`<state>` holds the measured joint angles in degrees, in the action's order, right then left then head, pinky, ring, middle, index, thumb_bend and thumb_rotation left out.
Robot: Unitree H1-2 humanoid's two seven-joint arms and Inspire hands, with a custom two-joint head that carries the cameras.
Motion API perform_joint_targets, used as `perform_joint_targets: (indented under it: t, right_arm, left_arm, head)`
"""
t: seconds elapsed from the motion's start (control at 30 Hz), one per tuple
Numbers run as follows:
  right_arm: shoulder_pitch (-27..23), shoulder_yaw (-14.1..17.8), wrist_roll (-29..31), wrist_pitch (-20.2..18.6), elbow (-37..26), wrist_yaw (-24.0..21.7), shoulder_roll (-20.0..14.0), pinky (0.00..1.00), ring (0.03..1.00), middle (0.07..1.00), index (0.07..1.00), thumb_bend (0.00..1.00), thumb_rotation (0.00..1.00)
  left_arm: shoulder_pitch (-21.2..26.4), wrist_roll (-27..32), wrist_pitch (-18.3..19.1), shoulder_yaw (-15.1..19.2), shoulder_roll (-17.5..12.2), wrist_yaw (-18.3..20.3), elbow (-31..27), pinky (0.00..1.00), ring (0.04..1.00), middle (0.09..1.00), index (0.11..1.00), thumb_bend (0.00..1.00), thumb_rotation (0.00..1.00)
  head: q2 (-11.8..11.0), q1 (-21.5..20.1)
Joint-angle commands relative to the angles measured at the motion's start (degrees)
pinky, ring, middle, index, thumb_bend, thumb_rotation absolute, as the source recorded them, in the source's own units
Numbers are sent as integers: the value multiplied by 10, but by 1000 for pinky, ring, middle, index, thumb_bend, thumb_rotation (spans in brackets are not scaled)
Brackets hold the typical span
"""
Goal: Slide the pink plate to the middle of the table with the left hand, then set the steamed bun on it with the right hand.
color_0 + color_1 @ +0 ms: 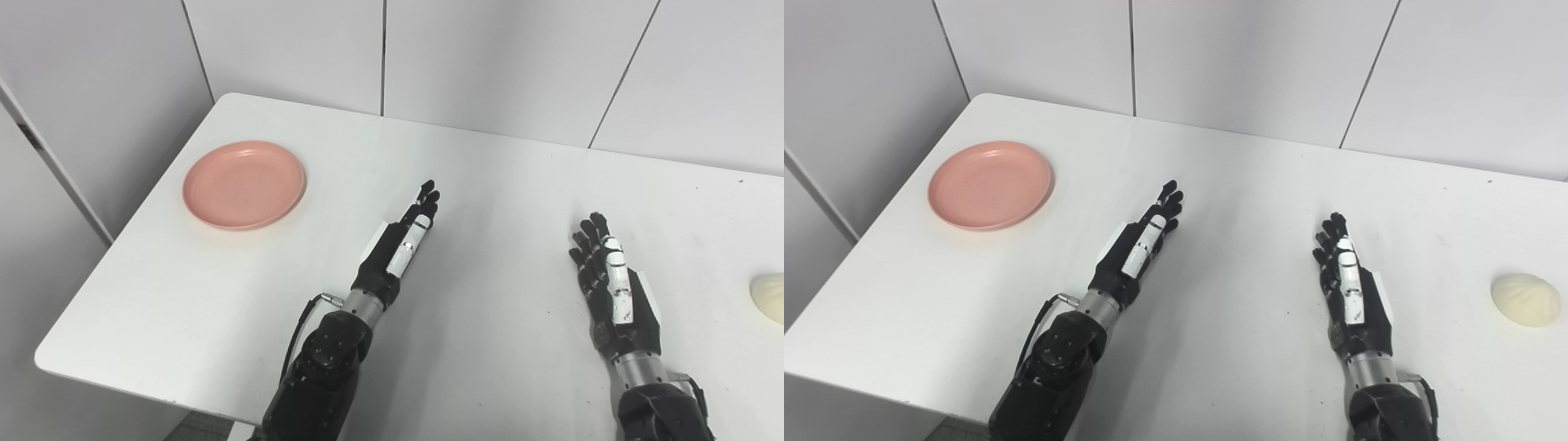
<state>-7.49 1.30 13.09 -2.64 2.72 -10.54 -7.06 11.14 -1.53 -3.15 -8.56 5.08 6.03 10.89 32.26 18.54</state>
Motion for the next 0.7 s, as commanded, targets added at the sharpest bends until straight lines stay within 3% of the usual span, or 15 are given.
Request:
perform_joint_targets:
  t: [0.0, 0.4, 0.67]
  right_arm:
    - [7, 2, 3, -9, 16, -9, -6, 1000, 1000, 1000, 1000, 112, 1000]
    - [4, 5, 3, -3, 24, -15, -10, 1000, 1000, 1000, 1000, 113, 1000]
    - [5, 7, 5, -8, 21, -15, -10, 1000, 1000, 1000, 1000, 123, 1000]
  left_arm:
    - [-22, 0, 3, 0, 3, -5, 28, 1000, 1000, 1000, 1000, 390, 1000]
    - [25, -2, 15, 24, 0, -24, -66, 1000, 1000, 1000, 1000, 357, 1000]
    - [49, -12, 30, 43, -15, -36, -147, 975, 980, 978, 1000, 440, 1000]
  head:
    - [0, 1]
    - [2, 7]
    - [7, 8]
